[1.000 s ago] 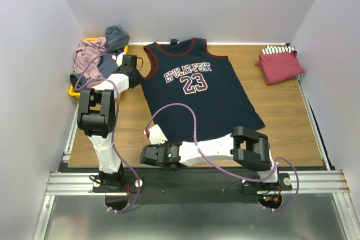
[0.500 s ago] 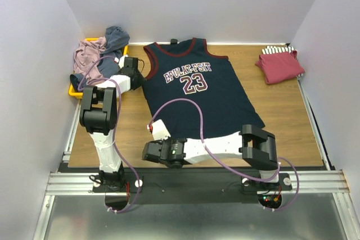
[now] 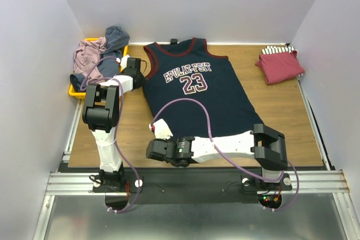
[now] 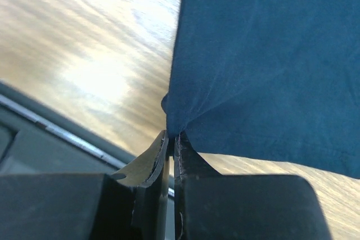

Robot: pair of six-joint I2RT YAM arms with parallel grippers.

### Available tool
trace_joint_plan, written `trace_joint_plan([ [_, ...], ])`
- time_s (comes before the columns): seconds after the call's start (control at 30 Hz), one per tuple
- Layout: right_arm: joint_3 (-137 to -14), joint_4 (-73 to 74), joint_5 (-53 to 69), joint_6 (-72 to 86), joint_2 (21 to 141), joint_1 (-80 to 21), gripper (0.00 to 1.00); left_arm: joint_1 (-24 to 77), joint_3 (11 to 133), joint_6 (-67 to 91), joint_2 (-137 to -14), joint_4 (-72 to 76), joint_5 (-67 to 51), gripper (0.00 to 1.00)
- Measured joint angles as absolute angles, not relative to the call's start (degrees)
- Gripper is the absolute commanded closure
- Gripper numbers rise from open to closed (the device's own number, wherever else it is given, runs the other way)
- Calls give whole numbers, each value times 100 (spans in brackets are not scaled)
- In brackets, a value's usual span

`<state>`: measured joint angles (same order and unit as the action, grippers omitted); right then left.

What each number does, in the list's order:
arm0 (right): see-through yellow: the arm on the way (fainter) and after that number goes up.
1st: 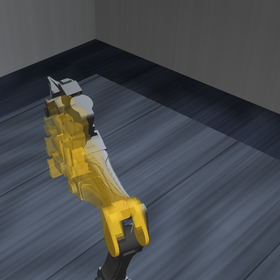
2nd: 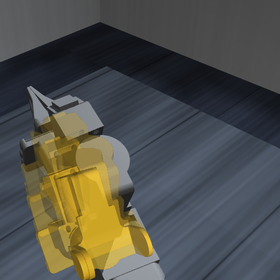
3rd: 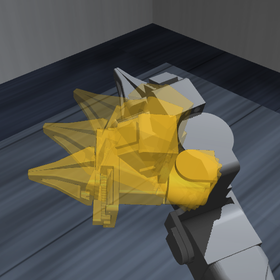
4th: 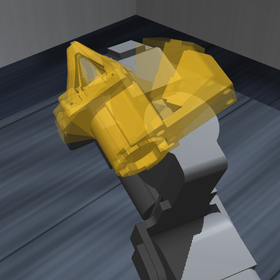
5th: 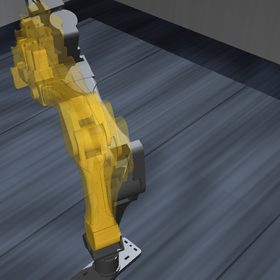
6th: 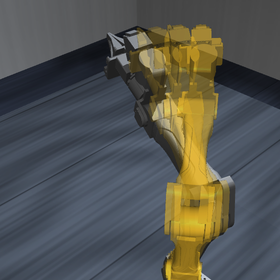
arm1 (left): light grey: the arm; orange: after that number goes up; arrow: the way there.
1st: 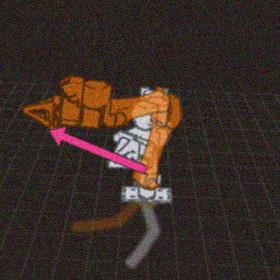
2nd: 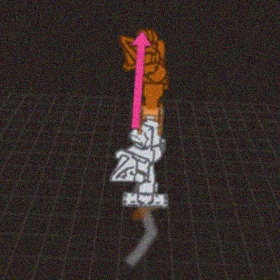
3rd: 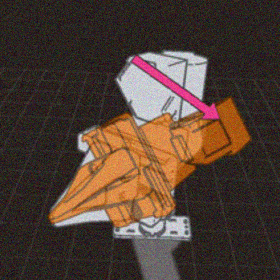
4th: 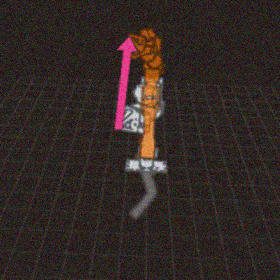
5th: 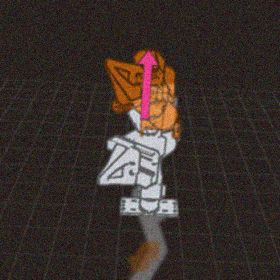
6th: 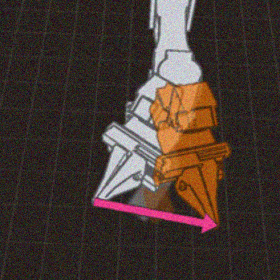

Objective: Fold and stack the tank tops
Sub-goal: Fold the tank top

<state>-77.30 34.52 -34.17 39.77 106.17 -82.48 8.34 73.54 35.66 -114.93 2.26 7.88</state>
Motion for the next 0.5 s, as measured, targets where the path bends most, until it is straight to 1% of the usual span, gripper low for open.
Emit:
trace_joint_plan([
  [0.27,-7725,3428,-2740,3371,10106,-8206,100,867,7419,3763,-11478,12,1236,100],
  [0.5,-7559,3400,-2464,2982,9411,-8180,99,869,7719,3769,-11299,-353,1461,100],
])
